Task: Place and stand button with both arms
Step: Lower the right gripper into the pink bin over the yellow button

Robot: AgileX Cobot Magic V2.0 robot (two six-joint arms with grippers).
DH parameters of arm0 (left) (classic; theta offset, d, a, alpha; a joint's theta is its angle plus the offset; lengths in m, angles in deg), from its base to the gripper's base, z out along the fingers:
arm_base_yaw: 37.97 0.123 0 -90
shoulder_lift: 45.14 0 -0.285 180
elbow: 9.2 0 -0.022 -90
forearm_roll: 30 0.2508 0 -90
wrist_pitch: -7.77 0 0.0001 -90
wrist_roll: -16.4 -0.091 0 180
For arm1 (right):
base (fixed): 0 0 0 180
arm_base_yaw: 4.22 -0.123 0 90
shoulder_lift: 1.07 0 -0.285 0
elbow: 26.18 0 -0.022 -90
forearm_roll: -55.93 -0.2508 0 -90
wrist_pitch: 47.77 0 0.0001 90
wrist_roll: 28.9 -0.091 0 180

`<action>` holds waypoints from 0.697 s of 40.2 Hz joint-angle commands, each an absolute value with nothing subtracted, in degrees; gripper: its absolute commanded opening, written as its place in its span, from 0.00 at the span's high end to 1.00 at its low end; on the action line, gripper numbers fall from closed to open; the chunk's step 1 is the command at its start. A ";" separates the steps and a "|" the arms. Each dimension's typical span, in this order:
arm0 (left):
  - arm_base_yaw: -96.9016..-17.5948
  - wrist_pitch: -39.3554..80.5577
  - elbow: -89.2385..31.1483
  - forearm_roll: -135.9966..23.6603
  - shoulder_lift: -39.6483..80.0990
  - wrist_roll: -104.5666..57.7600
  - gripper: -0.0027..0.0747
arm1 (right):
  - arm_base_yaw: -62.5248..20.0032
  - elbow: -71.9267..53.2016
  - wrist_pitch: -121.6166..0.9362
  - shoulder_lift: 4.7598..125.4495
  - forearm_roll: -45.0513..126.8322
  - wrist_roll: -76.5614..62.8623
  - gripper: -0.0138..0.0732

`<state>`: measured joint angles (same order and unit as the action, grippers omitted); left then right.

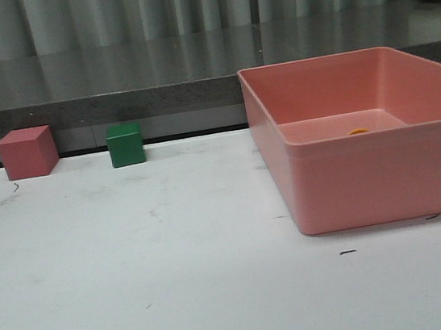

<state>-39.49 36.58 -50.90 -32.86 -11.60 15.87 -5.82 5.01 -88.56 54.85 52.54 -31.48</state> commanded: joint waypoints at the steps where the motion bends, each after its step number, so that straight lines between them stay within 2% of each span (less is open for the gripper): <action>1: -39.85 32.35 -49.32 -33.38 -10.90 15.86 0.24 | -7.51 0.06 -87.12 59.02 49.95 -27.22 0.13; 14: -39.85 32.35 -49.32 -33.38 -10.90 15.86 0.24 | -16.10 -13.74 -93.33 78.96 48.71 -25.48 0.13; 28: -39.85 32.35 -49.32 -33.38 -10.90 15.86 0.24 | -16.61 -29.27 -99.94 97.59 49.10 -28.90 0.13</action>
